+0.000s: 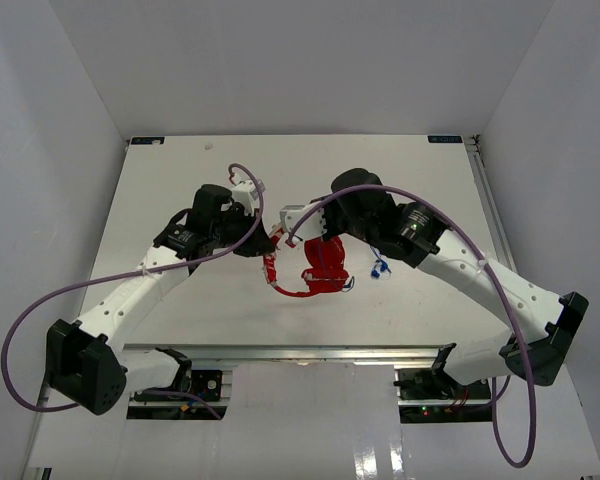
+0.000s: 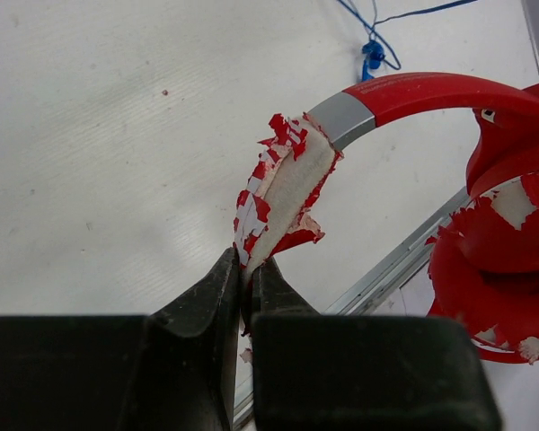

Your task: Wrap the headphones

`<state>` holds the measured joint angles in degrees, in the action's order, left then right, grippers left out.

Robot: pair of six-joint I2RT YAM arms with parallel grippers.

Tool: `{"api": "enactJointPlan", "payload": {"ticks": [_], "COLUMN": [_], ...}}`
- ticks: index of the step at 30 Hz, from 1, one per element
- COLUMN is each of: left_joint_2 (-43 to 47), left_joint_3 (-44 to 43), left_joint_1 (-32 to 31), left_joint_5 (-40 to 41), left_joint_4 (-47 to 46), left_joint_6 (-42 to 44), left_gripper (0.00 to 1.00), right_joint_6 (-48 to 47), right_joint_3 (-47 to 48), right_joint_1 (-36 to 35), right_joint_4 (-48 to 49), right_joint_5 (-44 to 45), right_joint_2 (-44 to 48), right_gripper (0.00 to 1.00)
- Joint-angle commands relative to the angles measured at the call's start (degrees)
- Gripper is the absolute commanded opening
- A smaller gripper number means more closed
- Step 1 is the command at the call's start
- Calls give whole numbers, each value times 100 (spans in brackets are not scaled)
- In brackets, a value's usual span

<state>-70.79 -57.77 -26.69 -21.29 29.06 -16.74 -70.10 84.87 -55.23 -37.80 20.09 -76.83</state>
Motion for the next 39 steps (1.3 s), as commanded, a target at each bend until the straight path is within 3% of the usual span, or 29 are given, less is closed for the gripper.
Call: {"api": "enactJointPlan", "payload": {"ticks": [1, 14, 24, 39], "left_joint_2": [364, 393, 753, 936], "left_joint_3": [24, -18, 252, -139], "left_joint_1": [-7, -38, -61, -73], "left_joint_5": [-673, -1115, -1587, -1715], "left_joint_4": [-575, -919, -1083, -1105], "left_joint_6": [-42, -288, -410, -863], "left_gripper": [0, 0, 0, 0], "right_joint_6": [609, 973, 1369, 1772], "right_joint_3": [537, 508, 1039, 1413], "right_joint_1": [17, 310, 981, 1802], "right_joint_4": [-213, -68, -737, -1182], "right_joint_5": [-730, -928, -2736, -4393], "right_joint_2": [-159, -517, -723, -1141], "right_gripper": [8, 8, 13, 11]}}
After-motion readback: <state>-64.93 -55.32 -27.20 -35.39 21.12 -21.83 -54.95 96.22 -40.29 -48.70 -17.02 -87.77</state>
